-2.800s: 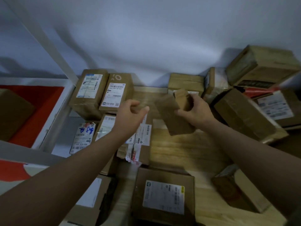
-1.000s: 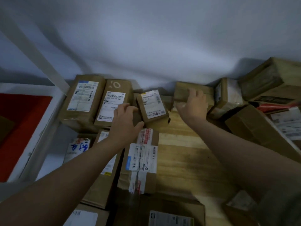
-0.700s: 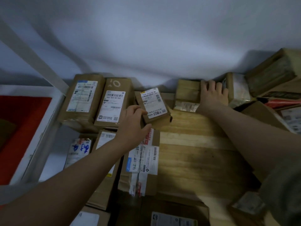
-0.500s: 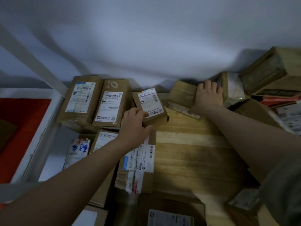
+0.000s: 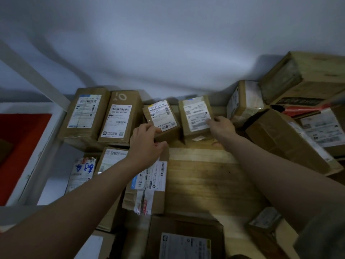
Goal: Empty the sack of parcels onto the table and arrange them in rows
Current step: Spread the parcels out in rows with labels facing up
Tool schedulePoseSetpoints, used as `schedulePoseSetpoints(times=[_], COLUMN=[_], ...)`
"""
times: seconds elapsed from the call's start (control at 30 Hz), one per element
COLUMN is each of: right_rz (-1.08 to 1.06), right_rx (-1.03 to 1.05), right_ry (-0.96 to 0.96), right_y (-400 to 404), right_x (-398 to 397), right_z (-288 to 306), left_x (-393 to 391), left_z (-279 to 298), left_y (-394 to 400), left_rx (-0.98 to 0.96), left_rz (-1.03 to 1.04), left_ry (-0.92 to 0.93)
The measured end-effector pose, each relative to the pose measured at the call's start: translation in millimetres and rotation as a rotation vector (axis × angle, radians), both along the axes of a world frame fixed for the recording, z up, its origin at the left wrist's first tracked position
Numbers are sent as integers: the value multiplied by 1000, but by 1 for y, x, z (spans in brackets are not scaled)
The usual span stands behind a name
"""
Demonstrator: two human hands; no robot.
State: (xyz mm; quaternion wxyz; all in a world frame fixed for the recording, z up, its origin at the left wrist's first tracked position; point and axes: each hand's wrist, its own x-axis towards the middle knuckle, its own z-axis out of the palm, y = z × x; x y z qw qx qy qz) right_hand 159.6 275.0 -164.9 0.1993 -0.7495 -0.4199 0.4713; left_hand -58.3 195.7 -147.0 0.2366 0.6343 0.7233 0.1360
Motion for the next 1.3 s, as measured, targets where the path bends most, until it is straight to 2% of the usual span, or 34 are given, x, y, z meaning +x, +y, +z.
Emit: schedulePoseSetpoints(times=[0.07, 0.13, 0.2, 0.27, 0.33, 0.43, 0.53, 0.67, 0.77, 0.93, 1.03, 1.13, 1.2, 1.27, 1.3], right_rz=[30, 118, 191, 188, 141, 47, 42, 113, 94, -25, -34, -36, -32, -20, -8], right_rx=[-6, 41, 186, 387, 504, 536, 583, 381, 257, 314, 335, 313, 332, 415, 468], right_ry=[117, 137, -6, -276, -538, -677, -769, -902, -887, -893, -941, -943, -904, -766, -623], right_y=[-5, -8, -12, -12, -9, -6, -14, -12, 1, 23, 29, 32, 31, 26, 22], right_x=[-8, -11, -8, 4, 22, 51, 74, 98, 101, 91, 82, 79, 83, 89, 94], right_z=[6, 10, 13, 14, 17, 25, 27, 27, 24, 16, 11, 10, 13, 20, 24], left_x=[3, 7, 15, 25, 38, 64, 98, 148, 178, 198, 197, 189, 182, 172, 165], left_z=[0, 0, 0, 0, 0, 2, 7, 9, 18, 24, 18, 12, 11, 16, 19], left_y=[1, 3, 7, 11, 14, 19, 35, 62, 75, 98, 105, 107, 107, 104, 101], left_rx=[-6, -21, -35, -30, -23, -7, -43, -188, -279, -404, -397, -412, -411, -331, -282], left_rz=[-9, -29, -51, -89, -136, -183, -200, -110, -55, 187, 231, 277, 272, 165, 111], left_ry=[0, -4, -12, -23, -59, -157, -254, -456, -571, -898, -998, -1034, -995, -885, -818])
